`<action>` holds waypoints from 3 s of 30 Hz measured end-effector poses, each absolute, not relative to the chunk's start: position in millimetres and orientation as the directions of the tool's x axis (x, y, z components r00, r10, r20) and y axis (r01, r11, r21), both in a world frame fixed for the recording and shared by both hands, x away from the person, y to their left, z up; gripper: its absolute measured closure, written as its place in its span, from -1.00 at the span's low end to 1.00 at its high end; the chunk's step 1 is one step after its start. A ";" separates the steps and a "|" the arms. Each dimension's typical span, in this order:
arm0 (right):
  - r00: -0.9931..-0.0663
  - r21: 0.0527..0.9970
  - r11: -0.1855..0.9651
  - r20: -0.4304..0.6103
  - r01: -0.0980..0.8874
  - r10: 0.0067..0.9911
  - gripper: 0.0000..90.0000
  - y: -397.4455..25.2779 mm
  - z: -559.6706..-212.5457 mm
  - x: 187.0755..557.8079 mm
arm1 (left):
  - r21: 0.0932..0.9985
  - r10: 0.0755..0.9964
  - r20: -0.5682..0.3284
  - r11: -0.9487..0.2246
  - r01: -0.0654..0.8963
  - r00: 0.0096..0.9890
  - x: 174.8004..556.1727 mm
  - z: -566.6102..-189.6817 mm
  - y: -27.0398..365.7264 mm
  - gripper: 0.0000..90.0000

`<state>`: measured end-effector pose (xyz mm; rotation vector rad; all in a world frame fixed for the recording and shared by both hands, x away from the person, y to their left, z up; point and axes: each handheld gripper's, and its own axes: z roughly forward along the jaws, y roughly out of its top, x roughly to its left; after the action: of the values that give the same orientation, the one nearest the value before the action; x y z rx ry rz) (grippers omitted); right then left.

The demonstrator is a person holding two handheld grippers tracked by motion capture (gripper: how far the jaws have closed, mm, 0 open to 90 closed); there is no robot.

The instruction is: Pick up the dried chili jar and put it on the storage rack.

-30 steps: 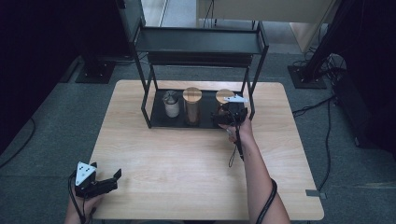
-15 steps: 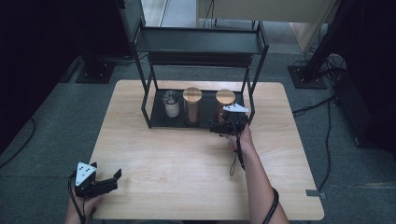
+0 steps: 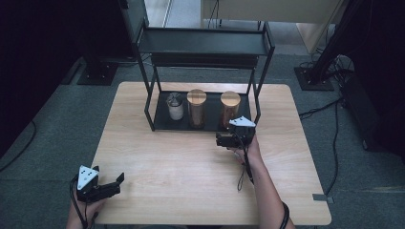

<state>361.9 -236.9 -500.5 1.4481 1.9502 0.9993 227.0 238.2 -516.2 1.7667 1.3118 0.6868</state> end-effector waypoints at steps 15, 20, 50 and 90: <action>-0.256 0.793 0.167 -0.014 0.586 0.966 -1.00 -258.9 -517.0 340.6 | 0.851 0.950 -0.041 -0.129 0.509 0.309 227.3 -516.3 238.2 -1.00; -0.244 0.796 0.147 0.001 0.587 0.970 -1.00 -269.0 -519.6 334.3 | 0.850 0.951 -0.043 -0.126 0.511 0.306 227.4 -516.3 238.3 -1.00; -0.212 0.791 0.164 -0.044 0.590 0.976 -1.00 -311.9 -520.9 296.1 | 0.848 0.954 -0.042 -0.123 0.516 0.297 227.9 -516.4 237.8 -1.00; -0.134 0.791 0.129 -0.060 0.598 0.989 -1.00 -376.8 -522.1 237.4 | 0.848 0.957 -0.025 -0.132 0.513 0.288 227.5 -516.4 236.7 -1.00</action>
<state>237.4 -376.8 -522.1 1.5314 1.8058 0.8316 227.5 236.7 -516.4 1.7688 1.3350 0.7113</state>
